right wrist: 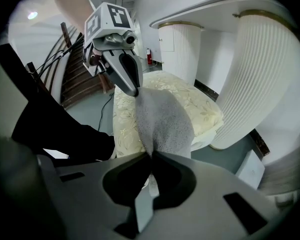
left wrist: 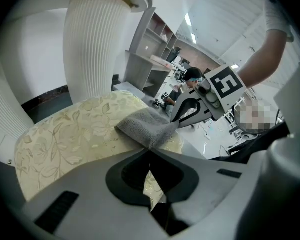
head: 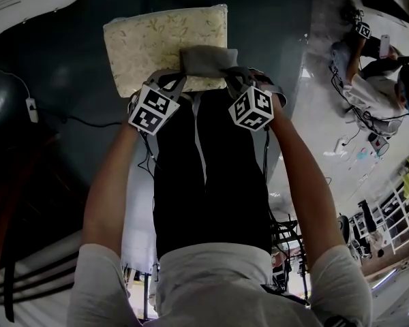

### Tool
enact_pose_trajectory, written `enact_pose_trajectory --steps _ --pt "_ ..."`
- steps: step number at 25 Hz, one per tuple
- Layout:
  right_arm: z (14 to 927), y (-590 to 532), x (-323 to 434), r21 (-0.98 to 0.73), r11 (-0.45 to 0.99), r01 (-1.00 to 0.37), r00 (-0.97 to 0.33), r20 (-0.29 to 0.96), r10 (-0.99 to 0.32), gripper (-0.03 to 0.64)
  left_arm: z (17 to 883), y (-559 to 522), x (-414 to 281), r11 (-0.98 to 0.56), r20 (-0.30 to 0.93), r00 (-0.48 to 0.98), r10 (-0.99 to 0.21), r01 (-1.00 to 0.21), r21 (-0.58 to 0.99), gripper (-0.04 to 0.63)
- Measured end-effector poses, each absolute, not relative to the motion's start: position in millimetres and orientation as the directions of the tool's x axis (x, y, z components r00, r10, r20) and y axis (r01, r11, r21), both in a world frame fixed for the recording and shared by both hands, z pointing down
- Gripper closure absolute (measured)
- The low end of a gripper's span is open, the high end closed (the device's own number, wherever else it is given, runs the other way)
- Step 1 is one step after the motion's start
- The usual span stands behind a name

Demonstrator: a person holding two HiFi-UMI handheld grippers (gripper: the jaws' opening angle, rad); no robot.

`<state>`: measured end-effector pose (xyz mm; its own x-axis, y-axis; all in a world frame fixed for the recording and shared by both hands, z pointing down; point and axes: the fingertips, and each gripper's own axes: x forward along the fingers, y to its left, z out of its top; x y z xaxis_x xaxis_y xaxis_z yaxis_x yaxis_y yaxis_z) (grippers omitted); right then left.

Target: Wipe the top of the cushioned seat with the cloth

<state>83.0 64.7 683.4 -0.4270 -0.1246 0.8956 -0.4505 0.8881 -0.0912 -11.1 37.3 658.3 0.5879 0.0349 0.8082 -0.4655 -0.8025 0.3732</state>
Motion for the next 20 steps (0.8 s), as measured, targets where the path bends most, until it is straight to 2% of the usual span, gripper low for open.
enact_pose_trajectory --steps 13,20 --pt "687.9 96.8 79.4 -0.111 0.888 -0.446 -0.424 0.900 -0.100 0.601 664.7 66.3 -13.6 -0.776 0.796 0.602 0.069 -0.469 0.422 0.578" --pt "685.7 112.8 70.7 -0.129 0.911 -0.391 -0.428 0.902 -0.056 0.601 665.2 74.2 -20.2 -0.769 0.790 0.608 0.074 -0.469 0.433 0.578"
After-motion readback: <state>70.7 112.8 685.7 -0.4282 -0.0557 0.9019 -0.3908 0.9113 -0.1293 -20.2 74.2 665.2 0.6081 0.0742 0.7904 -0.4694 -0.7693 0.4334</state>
